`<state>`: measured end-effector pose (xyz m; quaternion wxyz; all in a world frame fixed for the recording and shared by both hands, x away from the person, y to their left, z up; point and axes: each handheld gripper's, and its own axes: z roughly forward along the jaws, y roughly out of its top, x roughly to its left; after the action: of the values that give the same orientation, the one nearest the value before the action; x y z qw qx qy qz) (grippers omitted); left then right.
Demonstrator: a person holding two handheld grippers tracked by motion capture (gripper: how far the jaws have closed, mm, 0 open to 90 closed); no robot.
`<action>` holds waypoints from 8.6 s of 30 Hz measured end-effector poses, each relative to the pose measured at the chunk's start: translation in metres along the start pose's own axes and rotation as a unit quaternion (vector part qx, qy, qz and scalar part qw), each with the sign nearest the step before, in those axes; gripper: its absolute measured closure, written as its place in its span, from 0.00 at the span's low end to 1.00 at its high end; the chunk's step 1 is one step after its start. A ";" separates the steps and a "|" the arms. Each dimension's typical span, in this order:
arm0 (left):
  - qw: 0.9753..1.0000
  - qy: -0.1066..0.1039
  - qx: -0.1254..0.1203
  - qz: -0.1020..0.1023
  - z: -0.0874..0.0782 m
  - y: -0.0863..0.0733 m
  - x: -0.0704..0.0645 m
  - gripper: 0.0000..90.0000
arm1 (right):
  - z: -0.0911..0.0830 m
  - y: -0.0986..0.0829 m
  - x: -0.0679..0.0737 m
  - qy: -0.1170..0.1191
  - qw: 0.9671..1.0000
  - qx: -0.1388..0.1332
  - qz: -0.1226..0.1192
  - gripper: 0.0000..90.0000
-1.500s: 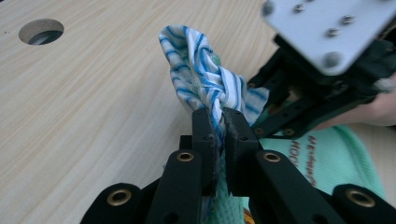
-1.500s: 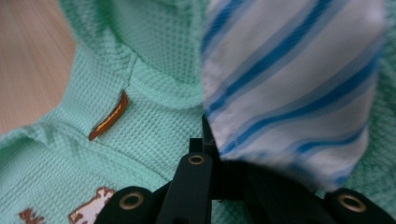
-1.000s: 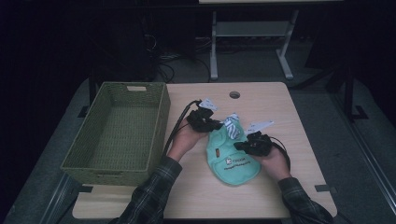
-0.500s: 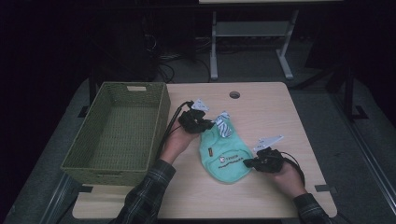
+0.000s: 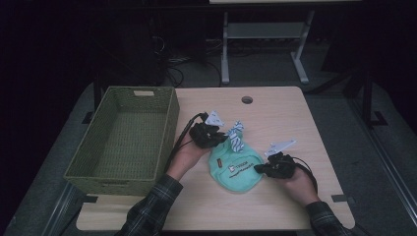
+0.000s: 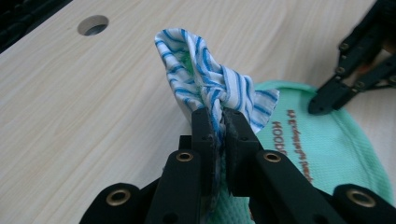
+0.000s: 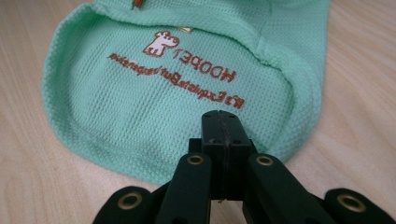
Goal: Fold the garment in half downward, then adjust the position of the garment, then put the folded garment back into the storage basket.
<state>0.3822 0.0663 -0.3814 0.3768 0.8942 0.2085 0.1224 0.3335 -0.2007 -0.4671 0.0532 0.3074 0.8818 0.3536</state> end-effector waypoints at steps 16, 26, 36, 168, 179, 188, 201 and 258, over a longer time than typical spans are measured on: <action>0.997 -0.029 0.027 0.061 0.017 0.000 -0.052 0.92 | -0.001 -0.001 -0.002 0.004 1.000 -0.003 0.007 1.00; 0.996 -0.082 0.015 0.034 0.028 -0.005 -0.062 0.85 | -0.002 -0.003 -0.004 0.000 1.000 -0.003 0.007 1.00; 0.995 -0.098 -0.030 0.015 0.011 0.001 -0.049 0.68 | -0.009 -0.004 -0.005 -0.005 1.000 -0.012 0.006 0.99; 0.989 -0.092 0.102 -0.062 0.022 -0.074 -0.037 1.00 | 0.026 0.039 -0.020 -0.025 1.000 -0.012 -0.006 1.00; 0.990 -0.085 0.098 -0.053 0.022 -0.071 -0.040 0.97 | 0.015 0.036 -0.024 -0.020 0.999 -0.040 0.000 1.00; 0.991 -0.107 0.056 -0.052 0.008 -0.060 -0.053 0.99 | 0.000 0.024 -0.042 -0.046 0.998 -0.038 0.024 1.00; 0.983 -0.160 0.083 -0.019 0.028 -0.059 -0.090 1.00 | -0.001 0.007 -0.046 -0.047 0.998 -0.011 0.031 1.00; 0.993 -0.041 0.073 -0.078 0.028 -0.045 0.008 0.89 | -0.037 0.001 0.021 0.002 0.997 -0.055 -0.045 1.00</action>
<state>0.3874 0.0814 -0.4329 0.3272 0.9046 0.2702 0.0398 0.3053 -0.2104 -0.4363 0.0842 0.2629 0.8741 0.3996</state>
